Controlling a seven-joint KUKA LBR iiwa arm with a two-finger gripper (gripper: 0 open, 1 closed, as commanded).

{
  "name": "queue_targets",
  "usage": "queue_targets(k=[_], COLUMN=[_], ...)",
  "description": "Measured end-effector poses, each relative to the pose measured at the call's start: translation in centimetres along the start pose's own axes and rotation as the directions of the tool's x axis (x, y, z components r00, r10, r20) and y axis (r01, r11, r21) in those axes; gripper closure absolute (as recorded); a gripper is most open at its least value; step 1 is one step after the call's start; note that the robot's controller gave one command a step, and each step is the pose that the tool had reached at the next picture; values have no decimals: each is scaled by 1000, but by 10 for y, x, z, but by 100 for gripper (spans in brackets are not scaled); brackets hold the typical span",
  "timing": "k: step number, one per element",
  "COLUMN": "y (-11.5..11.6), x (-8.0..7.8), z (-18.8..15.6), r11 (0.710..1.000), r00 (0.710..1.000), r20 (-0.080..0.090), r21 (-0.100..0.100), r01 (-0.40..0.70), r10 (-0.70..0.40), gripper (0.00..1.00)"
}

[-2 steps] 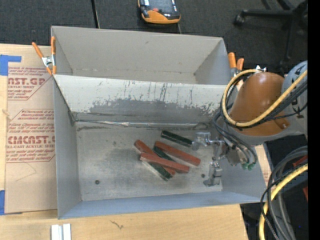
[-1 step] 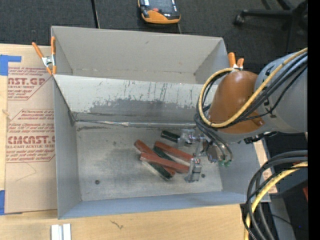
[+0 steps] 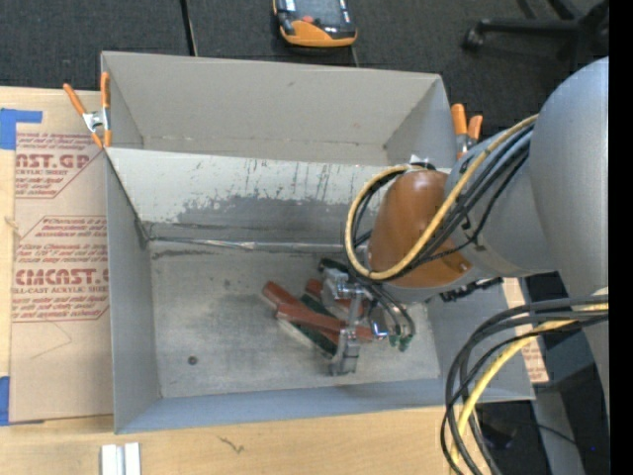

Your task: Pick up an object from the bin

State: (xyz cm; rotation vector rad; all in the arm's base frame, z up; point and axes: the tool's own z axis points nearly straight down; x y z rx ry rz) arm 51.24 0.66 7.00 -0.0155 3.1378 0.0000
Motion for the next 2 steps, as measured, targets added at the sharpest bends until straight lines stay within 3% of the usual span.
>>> queue_targets(k=[1,2], y=[-15,-15], x=[16,16], z=[1,1], r11=[995,995], r00=[995,995], r20=[-5,-5], r21=[0,0], r01=[97,97], r10=[-97,-97], gripper=[100,100])
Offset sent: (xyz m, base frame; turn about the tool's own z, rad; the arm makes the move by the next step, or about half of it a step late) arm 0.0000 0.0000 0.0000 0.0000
